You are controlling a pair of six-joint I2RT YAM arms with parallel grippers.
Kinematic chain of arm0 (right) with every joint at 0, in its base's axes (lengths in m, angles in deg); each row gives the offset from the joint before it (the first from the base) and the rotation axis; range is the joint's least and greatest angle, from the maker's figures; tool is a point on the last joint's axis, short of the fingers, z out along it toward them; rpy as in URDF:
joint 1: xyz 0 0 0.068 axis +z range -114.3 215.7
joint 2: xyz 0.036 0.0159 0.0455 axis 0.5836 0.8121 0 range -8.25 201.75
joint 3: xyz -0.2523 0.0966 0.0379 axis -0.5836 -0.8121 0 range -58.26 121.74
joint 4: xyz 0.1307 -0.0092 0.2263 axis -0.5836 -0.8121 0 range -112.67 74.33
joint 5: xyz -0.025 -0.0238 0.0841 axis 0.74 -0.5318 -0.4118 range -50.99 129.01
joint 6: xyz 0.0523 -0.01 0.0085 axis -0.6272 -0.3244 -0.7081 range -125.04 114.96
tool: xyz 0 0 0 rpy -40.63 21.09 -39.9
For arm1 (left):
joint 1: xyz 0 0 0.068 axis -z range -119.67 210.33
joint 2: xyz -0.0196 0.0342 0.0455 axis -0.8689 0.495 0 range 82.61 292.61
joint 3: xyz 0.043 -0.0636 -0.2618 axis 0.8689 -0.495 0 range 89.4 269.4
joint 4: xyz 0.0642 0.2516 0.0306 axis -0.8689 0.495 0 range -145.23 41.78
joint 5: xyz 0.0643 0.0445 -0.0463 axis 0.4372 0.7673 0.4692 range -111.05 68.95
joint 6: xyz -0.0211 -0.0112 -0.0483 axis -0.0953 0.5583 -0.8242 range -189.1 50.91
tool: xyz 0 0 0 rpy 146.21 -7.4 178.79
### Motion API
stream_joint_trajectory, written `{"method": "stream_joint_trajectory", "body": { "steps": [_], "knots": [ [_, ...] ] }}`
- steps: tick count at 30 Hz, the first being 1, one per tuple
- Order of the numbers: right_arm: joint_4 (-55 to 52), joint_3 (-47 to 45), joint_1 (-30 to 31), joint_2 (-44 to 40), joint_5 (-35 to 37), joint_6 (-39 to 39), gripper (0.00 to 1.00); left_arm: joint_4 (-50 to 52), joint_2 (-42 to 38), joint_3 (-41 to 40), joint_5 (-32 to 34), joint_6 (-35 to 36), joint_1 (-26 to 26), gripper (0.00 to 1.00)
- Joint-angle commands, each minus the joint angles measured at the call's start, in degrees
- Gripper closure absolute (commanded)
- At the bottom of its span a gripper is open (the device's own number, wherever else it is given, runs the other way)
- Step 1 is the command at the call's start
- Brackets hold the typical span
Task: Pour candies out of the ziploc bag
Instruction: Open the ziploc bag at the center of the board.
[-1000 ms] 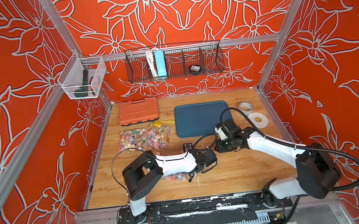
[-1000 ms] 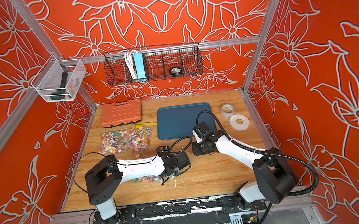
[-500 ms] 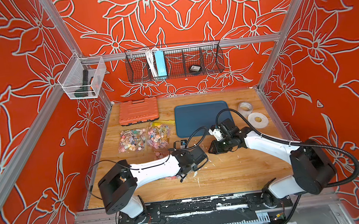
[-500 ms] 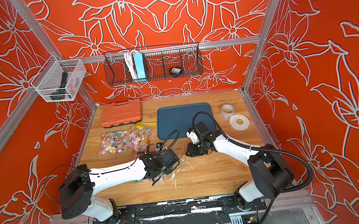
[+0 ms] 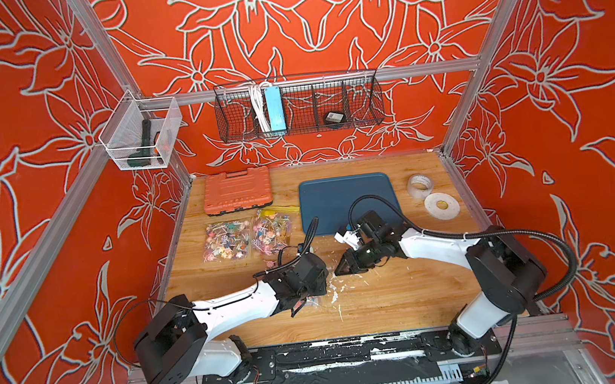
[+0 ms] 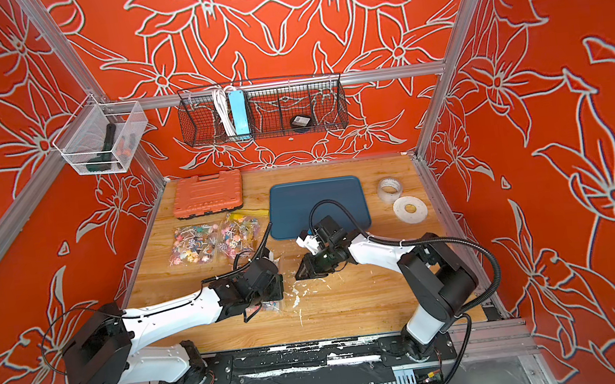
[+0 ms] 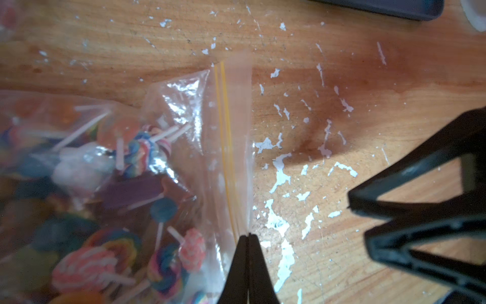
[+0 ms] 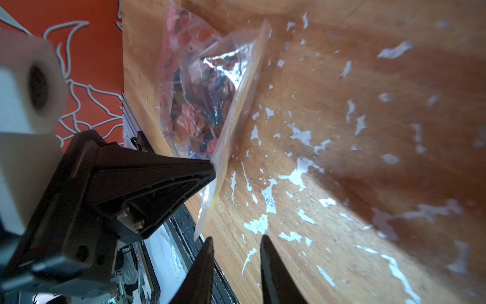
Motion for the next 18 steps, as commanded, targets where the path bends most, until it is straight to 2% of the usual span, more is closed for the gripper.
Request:
{"method": "stream_joint_trajectory", "body": {
  "steps": [1, 18],
  "knots": [
    [3.1, 2.8, 1.2, 2.0, -1.3, -3.0, 0.69, -4.2, -0.7, -0.8, -2.4, 2.6, -0.7, 1.00],
    [3.7, 8.4, 2.8, 10.5, 0.4, -5.2, 0.74, -5.8, -4.0, -4.6, -3.7, 2.9, -2.3, 1.00]
  ]
}}
